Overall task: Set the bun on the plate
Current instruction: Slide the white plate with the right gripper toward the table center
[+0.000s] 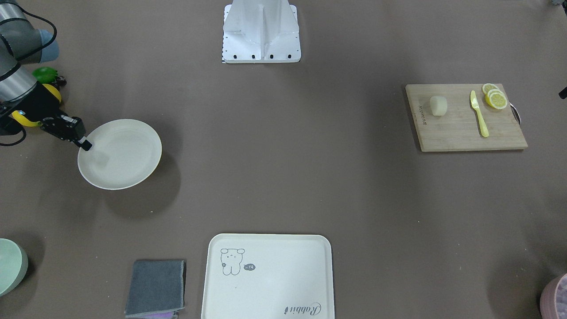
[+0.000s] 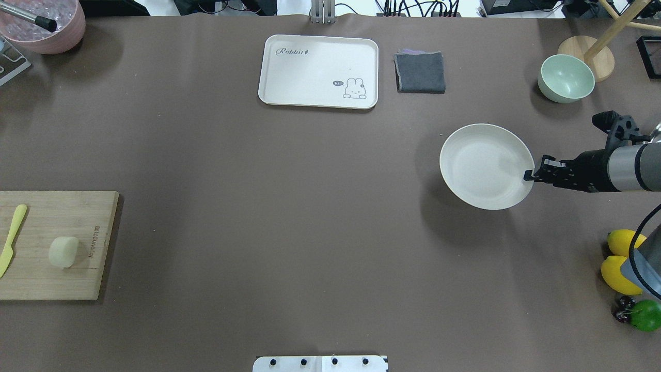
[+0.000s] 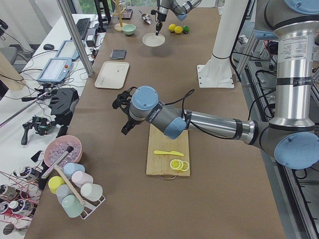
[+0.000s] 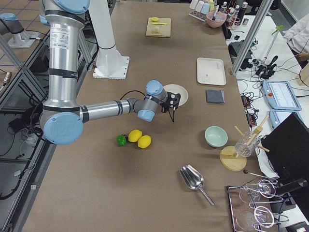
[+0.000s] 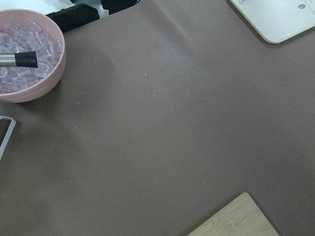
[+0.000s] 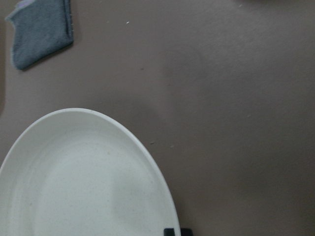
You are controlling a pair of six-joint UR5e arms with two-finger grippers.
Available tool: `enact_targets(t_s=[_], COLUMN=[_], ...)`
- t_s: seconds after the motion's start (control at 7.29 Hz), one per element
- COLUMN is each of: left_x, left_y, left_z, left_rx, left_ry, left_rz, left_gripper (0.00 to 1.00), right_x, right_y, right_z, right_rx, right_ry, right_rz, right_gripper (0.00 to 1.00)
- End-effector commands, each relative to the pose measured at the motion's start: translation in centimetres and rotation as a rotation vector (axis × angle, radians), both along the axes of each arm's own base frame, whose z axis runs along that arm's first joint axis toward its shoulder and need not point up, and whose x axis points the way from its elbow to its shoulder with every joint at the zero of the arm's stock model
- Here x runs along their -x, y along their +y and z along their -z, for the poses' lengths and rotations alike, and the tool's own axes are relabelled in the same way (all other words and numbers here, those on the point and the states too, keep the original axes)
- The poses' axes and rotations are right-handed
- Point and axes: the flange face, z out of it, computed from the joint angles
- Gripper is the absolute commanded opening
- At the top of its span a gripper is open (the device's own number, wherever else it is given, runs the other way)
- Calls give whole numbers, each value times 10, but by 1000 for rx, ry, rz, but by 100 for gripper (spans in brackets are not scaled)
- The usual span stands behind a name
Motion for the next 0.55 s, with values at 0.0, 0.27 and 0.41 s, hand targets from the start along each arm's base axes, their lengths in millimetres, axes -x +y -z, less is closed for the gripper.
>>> enact_targets(t_s=[0.0, 0.27, 0.41], left_x=[0, 0, 0], left_y=[0, 0, 0], left_z=[-2, -2, -4], left_rx=[6, 18, 21], left_ry=[1, 4, 5], left_rz=[1, 6, 7], left_gripper=[98, 98, 98], right_x=[103, 200, 238], right_y=[11, 19, 37], right_z=[77, 170, 206], right_rx=[-13, 82, 101], right_ry=[-38, 2, -2], right_rz=[-60, -108, -125], right_gripper=[0, 0, 0])
